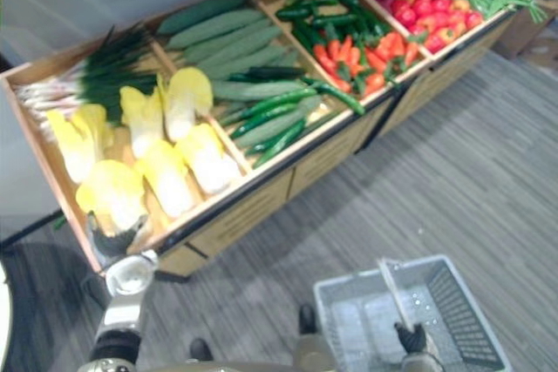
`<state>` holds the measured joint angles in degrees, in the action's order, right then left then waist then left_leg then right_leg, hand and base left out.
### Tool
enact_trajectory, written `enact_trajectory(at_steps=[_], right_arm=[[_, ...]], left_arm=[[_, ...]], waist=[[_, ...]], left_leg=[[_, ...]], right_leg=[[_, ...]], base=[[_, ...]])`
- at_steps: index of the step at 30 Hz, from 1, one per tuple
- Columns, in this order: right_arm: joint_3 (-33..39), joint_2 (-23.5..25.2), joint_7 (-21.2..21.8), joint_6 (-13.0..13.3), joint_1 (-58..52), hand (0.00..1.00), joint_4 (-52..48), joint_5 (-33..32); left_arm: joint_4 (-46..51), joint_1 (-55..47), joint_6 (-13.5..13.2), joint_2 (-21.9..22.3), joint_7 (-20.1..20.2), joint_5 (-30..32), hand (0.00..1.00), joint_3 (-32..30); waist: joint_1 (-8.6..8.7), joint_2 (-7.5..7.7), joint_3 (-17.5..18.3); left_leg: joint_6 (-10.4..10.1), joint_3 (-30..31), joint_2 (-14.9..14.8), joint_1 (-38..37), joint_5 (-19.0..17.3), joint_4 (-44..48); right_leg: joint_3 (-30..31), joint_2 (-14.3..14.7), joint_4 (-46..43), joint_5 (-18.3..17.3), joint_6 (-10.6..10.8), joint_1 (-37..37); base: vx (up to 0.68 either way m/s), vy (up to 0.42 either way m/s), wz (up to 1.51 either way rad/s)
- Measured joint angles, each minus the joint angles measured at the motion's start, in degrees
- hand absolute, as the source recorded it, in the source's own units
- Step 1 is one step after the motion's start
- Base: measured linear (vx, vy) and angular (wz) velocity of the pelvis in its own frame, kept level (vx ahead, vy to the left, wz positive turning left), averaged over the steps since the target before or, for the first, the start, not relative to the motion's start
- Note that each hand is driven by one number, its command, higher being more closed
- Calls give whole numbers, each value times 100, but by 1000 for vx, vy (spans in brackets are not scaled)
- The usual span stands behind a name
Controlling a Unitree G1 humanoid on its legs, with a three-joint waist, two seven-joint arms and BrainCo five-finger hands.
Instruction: Pick vegetable in the basket
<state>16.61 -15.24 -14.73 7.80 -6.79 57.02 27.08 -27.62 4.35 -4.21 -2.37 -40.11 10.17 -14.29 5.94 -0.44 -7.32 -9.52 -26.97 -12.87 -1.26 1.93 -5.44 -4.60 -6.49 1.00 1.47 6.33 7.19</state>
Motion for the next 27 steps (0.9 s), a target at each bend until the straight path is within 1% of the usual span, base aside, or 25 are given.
enact_trajectory(at_steps=[2, 7, 11, 14, 18, 23, 24, 27], right_arm=[[-101, -9, -24, 2, 79, 100, -7, 0], [-130, -21, -90, 11, 111, 100, -17, -2], [-230, -70, -97, 14, 216, 100, -8, -3], [-354, -155, -99, 37, 288, 100, 15, -10], [-515, -287, -100, 91, 400, 100, 17, -12], [-708, -381, -97, 118, 513, 100, 18, -17], [-772, -418, -92, 122, 547, 100, 17, -18], [-820, -439, -89, 146, 612, 100, 16, -19]], left_arm=[[-173, 14, 66, -5, -11, 0, 0, -116], [-475, 234, 64, -25, -147, 18, 0, -194], [-895, 514, 70, -186, -230, 35, 0, -221], [-1278, 730, 89, -232, -347, 207, 0, -314], [-1614, 932, 117, -262, -498, 231, 0, -368], [-1988, 1204, 233, -365, -608, 244, 0, -366], [-2065, 1246, 239, -403, -624, 243, 100, -369], [-2246, 1333, 248, -473, -696, 243, 100, -433]], waist=[[-8, 11, -45], [-1, -41, -141], [7, -44, -179], [12, -82, -221], [21, -159, -260], [36, -137, -345], [48, -143, -348], [102, -160, -379]], left_leg=[[-2, -92, -5, 11, -1, 0], [-11, -174, -8, 29, -8, 0], [-19, -240, -1, 46, -13, 1], [-19, -260, 5, 47, -13, 2], [-19, -322, 12, 58, -13, 2], [-32, -404, 13, 68, -23, 1], [-37, -416, 12, 85, -27, 1], [-43, -439, 9, 120, -31, 1]], right_leg=[[78, 17, -8, 32, -14, 100], [163, 35, -12, 33, -12, 177], [235, 43, -21, 33, -12, 256], [284, 47, -21, 33, -12, 275], [365, 56, -61, 34, -12, 369], [469, 74, -102, 34, -10, 486], [496, 81, -112, 39, -1, 531], [528, 90, -61, 88, 20, 567]], base=[[-10, -8, -26], [24, -10, -10], [48, -11, -9], [32, -13, -6], [5, -14, -11], [-22, -14, -11], [-35, -21, -10], [-19, -19, -6]])
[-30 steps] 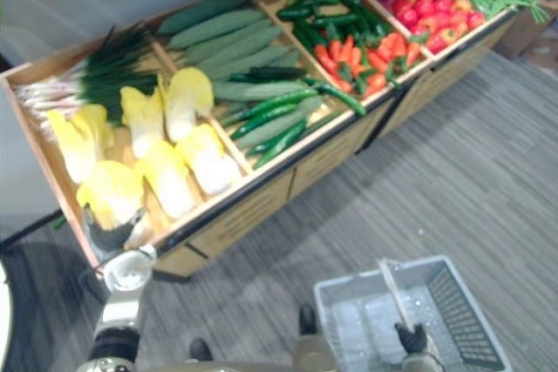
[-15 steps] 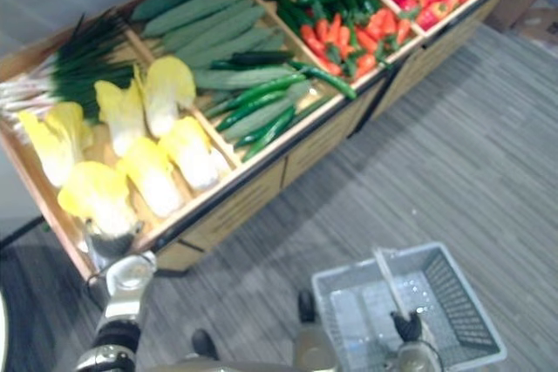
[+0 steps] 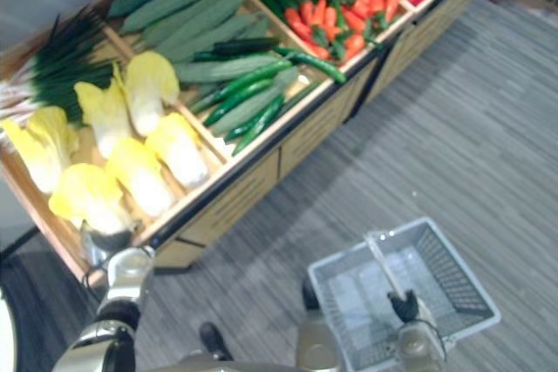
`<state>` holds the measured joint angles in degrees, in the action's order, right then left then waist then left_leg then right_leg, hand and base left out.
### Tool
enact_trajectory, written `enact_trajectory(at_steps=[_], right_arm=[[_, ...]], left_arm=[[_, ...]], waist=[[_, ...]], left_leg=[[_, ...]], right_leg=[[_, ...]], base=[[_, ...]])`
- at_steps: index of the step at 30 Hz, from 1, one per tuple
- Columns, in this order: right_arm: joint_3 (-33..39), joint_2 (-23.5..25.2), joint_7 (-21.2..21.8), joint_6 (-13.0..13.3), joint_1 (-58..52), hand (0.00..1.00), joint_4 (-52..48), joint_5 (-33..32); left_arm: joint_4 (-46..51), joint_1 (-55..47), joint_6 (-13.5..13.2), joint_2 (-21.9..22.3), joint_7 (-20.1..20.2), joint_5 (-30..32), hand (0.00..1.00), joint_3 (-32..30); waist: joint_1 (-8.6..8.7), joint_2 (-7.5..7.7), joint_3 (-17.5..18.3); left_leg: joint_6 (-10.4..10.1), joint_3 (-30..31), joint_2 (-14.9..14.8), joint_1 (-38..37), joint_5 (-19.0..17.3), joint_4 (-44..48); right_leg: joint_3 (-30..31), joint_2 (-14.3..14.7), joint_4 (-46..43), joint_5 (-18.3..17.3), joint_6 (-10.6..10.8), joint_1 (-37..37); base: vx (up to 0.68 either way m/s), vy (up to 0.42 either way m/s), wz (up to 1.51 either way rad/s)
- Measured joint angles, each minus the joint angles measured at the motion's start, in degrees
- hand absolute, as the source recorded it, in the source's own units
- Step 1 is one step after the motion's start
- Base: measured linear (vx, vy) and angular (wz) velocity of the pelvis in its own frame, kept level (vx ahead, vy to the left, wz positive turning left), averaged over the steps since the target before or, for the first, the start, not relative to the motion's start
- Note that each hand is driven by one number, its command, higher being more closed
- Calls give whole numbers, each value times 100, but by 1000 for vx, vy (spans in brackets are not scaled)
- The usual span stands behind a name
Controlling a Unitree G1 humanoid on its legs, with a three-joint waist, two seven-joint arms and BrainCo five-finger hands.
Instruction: Pick vegetable in the basket
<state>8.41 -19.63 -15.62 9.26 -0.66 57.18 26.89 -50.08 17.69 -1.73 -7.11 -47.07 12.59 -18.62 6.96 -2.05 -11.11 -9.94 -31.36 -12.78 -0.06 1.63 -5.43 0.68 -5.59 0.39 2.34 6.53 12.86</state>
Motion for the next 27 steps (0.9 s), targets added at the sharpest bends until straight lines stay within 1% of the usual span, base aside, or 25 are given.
enact_trajectory(at_steps=[3, 8, 14, 18, 21, 23, 25, 27], right_arm=[[-84, -52, 13, 11, 50, 100, 2, 0], [-210, -127, 27, 27, 104, 100, 2, 2], [-207, -133, 31, 44, 109, 100, 22, 4], [-151, -126, 33, 43, 107, 100, 146, 2], [37, -76, 45, -41, 104, 100, 296, 1], [75, -58, 46, -53, 102, 100, 340, 1], [162, -42, 47, -55, 66, 100, 356, 1], [319, 32, 40, -76, 35, 100, 424, 0]], left_arm=[[-69, 6, 0, -67, -20, 0, 100, -103], [-247, 27, -44, -212, -33, -11, 100, -102], [-269, 20, -211, -257, -31, -130, 100, -97], [-282, 59, -288, -262, -12, -366, 100, -23], [-268, 73, -335, -259, 124, -542, 100, 220], [-235, 52, -345, -258, 231, -561, 100, 257], [-103, 32, -366, -228, 367, -591, 100, 281], [287, -112, -377, -181, 563, -799, 100, 357]], waist=[[9, -17, -5], [17, -30, -7], [19, -30, -6], [82, -30, -6], [77, -25, -5], [70, -20, -3], [75, -18, -4], [81, 5, -18]], left_leg=[[-26, -92, 0, 0, -19, 0], [-25, -112, -2, 47, -18, 0], [-12, -81, 15, 90, -8, -1], [1, 61, 34, 83, 2, -1], [3, 217, 61, 26, 3, -1], [3, 227, 73, -19, 3, -1], [9, 288, 104, -22, 7, -1], [22, 396, 125, -23, 17, -1]], right_leg=[[78, 15, 68, 54, -8, 30], [118, 27, 102, 103, -7, 85], [75, 0, 182, 160, -1, 69], [-59, -44, 196, 162, -1, -44], [-205, -92, 218, 163, 2, -222], [-217, -106, 222, 163, 2, -272], [-272, -146, 234, 162, 4, -318], [-360, -184, 235, 161, 5, -393]], base=[[0, -18, -13], [1, -8, -5], [6, -7, 2], [20, -18, 17], [17, -15, 23], [10, -11, 11], [-1, -7, 14], [-1, -6, 20]])
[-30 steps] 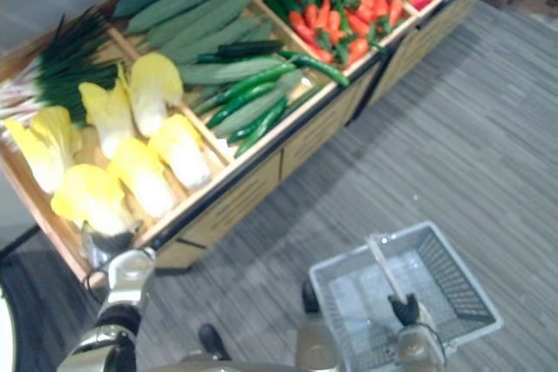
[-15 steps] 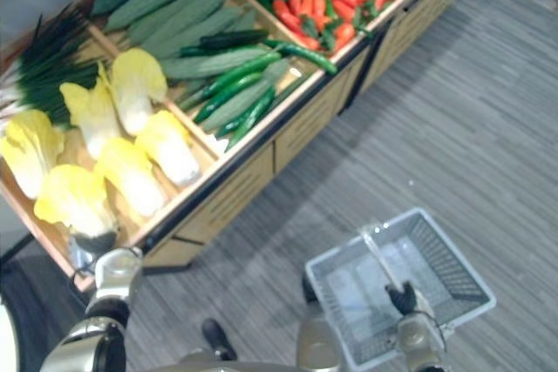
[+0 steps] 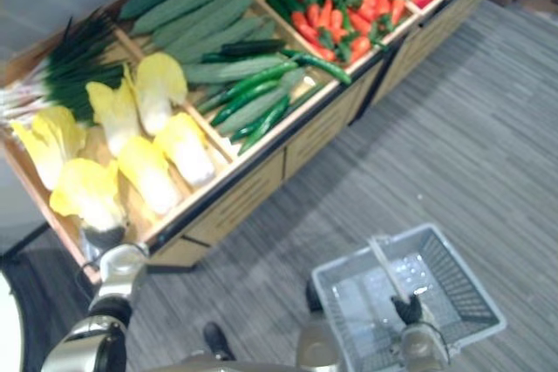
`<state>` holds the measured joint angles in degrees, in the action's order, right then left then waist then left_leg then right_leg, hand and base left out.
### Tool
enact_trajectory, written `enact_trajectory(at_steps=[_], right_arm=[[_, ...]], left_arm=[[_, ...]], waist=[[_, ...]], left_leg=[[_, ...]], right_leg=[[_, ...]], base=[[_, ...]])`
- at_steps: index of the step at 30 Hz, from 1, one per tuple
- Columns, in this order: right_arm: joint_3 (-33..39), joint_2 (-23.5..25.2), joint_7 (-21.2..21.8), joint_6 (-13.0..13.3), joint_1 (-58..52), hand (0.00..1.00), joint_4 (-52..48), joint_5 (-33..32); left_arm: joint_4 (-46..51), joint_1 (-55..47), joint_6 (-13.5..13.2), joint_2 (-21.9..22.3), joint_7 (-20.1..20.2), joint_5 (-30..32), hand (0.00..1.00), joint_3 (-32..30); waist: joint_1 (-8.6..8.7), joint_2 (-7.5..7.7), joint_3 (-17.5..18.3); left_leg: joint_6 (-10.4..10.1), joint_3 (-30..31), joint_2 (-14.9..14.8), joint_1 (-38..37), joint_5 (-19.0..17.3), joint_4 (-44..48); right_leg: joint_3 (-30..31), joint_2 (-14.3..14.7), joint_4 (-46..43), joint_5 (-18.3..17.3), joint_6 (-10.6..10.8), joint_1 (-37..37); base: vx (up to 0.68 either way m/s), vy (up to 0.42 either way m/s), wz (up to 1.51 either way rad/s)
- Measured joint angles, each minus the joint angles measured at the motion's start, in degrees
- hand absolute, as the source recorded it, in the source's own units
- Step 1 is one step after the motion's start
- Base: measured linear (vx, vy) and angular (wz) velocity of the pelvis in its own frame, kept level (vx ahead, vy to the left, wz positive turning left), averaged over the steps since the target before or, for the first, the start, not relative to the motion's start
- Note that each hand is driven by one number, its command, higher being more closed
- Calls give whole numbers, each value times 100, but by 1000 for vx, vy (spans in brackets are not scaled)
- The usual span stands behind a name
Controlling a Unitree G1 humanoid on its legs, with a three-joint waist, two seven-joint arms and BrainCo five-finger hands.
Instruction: Pick vegetable in the basket
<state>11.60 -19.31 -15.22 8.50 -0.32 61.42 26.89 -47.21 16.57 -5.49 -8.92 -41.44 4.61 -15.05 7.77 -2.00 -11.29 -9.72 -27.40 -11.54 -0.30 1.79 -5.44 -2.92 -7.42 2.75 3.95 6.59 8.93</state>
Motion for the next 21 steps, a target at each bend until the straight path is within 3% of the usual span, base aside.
enact_trajectory(at_steps=[7, 13, 21], right_arm=[[378, 246, 85, -83, -122, 100, 17, -1], [448, 265, 88, -88, -217, 100, -1, 1], [557, 468, 151, -137, -574, 100, -145, 7]], left_arm=[[1368, -624, 75, 260, 424, 30, 100, 426], [2091, -916, 91, 540, 634, 293, 100, 704], [2873, -1232, 106, 772, 679, 359, 100, 835]], waist=[[-29, 182, 8], [-55, 181, 13], [-290, 255, 346]], left_leg=[[70, 216, 25, 0, 54, 0], [115, 321, 22, -28, 107, -1], [122, 406, -14, -35, 150, -36]], right_leg=[[-199, -53, -12, -4, 2, -143], [-343, -77, -114, -45, -7, -231], [-449, -77, -294, -144, -25, -231]], base=[[-2, -12, 16], [-12, -8, 13], [-16, -11, 6]])
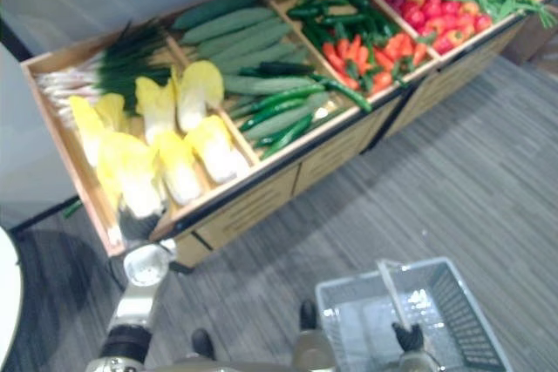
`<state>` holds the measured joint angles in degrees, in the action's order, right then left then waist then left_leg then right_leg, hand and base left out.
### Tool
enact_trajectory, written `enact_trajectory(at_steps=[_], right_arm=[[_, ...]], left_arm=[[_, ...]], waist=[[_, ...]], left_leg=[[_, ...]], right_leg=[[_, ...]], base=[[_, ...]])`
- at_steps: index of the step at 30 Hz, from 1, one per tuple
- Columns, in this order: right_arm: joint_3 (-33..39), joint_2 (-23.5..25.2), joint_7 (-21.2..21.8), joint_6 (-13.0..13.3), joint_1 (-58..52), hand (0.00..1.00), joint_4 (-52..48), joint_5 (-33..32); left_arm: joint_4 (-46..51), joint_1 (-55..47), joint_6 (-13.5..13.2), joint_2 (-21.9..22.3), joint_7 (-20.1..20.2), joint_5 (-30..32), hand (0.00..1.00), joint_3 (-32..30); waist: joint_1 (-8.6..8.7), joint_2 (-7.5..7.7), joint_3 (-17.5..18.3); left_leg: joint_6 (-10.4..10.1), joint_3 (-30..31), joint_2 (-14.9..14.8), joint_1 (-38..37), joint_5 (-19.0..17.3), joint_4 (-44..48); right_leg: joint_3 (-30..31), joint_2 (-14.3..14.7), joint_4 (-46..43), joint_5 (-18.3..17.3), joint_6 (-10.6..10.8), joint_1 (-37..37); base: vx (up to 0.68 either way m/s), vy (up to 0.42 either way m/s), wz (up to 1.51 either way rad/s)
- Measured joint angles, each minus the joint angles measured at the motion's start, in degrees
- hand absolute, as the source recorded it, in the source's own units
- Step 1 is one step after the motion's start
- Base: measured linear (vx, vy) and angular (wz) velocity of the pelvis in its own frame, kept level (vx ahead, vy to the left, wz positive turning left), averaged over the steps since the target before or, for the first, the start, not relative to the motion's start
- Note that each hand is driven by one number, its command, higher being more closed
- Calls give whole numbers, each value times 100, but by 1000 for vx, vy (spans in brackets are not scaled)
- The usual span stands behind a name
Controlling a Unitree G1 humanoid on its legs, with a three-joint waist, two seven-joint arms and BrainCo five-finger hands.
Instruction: Pick vegetable in the basket
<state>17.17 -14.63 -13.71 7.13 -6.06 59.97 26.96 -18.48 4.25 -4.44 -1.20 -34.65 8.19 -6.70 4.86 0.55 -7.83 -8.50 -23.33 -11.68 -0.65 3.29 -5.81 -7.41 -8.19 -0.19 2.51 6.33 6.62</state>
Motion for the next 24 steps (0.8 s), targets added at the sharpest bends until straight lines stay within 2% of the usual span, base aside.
enact_trajectory(at_steps=[5, 12, 16, 19, 22, 23, 24], right_arm=[[2, 62, 16, -62, -32, 100, -4, 15], [260, 54, 52, -39, 10, 100, 120, 2], [446, -127, 131, -39, 47, 100, 173, 12], [516, -487, 299, -43, 171, 100, 174, 13], [422, -1088, 452, -43, 545, 100, 144, 19], [248, -1372, 493, -41, 705, 100, 87, 21], [-657, -2247, 735, 102, 961, 100, -735, 239]], left_arm=[[388, -7, 3, 2, -124, 173, 100, -226], [1324, -6, 7, 60, -339, 169, 100, -691], [1795, -3, 2, 66, -219, 157, 100, -656], [2037, -18, -34, -71, 107, 53, 100, -364], [2233, -170, -189, -401, 595, -492, 100, 76], [2292, -242, -276, -498, 852, -815, 100, 264], [2348, -459, -430, -958, 1890, -2411, 100, 1178]], waist=[[-43, 96, 112], [-44, 140, 270], [-41, 153, 300], [-39, 152, 302], [-31, 131, 336], [-29, 117, 357], [-1, 62, 404]], left_leg=[[5, 48, 1, 17, 4, -1], [1, 69, -7, 13, 14, -4], [1, 61, -1, 7, 14, -4], [-11, -66, -2, -86, 3, -5], [-68, -502, 3, -280, -68, -6], [-88, -740, 8, -378, -111, -6], [-181, -1573, 10, -793, -280, -6]], right_leg=[[-49, -5, 20, 2, -1, -19], [-49, 13, 108, 17, 11, -86], [8, 14, 108, 25, 22, -88], [176, 40, 101, 50, 54, -73], [667, 116, 99, 97, 117, 68], [902, 160, 102, 129, 148, 137], [1712, 377, 111, 205, 235, 227]], base=[[13, -2, 5], [39, -4, 2], [11, -1, -1], [-6, 1, -25], [-14, 10, -77], [11, 2, -219], [16, -6, -211]])
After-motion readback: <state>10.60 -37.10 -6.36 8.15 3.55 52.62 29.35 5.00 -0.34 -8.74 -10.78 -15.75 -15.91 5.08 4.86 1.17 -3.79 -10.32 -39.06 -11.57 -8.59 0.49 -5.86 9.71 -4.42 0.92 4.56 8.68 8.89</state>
